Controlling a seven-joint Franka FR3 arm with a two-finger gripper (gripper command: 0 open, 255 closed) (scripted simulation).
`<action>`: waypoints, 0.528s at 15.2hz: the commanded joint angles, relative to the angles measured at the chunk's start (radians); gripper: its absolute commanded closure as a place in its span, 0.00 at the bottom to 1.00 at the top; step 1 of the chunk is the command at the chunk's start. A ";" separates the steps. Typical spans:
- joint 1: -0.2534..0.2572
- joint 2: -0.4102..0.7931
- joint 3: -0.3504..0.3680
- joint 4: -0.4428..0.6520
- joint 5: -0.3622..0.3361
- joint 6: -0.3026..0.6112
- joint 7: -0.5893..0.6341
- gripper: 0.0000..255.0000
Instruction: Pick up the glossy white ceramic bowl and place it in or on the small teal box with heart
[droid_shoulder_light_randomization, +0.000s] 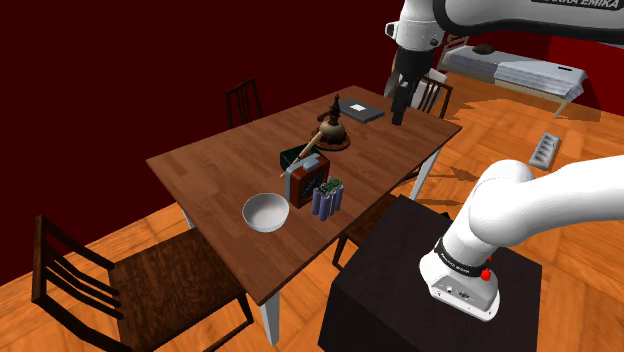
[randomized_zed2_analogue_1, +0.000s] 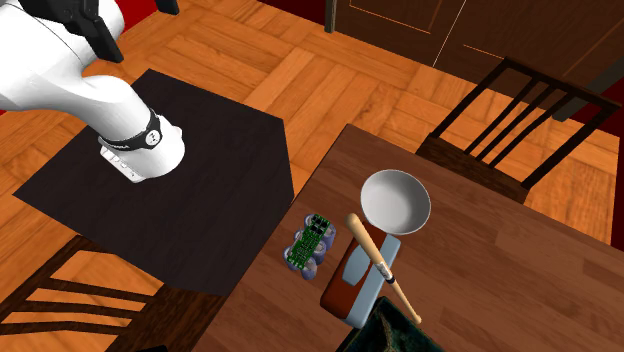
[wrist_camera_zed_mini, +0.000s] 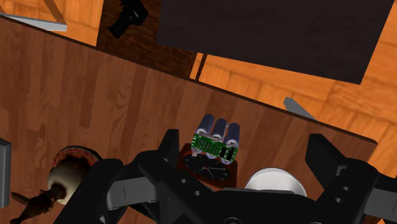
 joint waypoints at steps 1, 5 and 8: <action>0.000 0.000 0.000 0.000 0.000 0.000 0.000 0.00; 0.012 0.076 0.045 -0.049 0.028 0.122 0.061 0.00; 0.019 0.148 0.079 -0.072 0.045 0.214 0.107 0.00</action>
